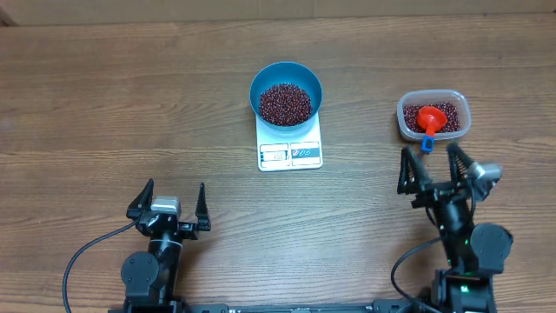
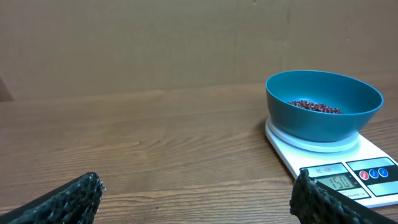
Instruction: Scoop item into bowl and weigh 150g on scale
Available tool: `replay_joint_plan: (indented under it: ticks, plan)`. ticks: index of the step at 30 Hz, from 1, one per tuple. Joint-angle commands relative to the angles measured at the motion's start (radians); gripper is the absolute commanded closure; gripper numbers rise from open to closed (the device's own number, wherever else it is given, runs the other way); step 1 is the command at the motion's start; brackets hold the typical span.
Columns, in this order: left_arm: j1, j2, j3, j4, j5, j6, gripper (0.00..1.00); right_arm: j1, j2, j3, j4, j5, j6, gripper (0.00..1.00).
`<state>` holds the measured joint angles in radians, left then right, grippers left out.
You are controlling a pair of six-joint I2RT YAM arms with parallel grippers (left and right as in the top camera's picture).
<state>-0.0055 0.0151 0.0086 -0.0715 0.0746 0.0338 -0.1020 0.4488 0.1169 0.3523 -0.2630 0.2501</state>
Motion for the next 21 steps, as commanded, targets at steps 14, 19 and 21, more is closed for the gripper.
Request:
replay_joint_plan:
  ticks: [14,19,21]
  plan:
    - [0.005,-0.011,-0.004,-0.003,-0.004,0.019,0.0,0.017,-0.213,-0.109,-0.14,0.039,0.011,0.0]
    - [0.005,-0.011,-0.004,-0.003,-0.004,0.019,0.0,0.076,-0.317,-0.109,-0.272,0.139,0.008,0.0]
    - [0.005,-0.011,-0.004,-0.003,-0.004,0.019,0.0,0.091,-0.354,-0.109,-0.317,0.166,0.008,0.0]
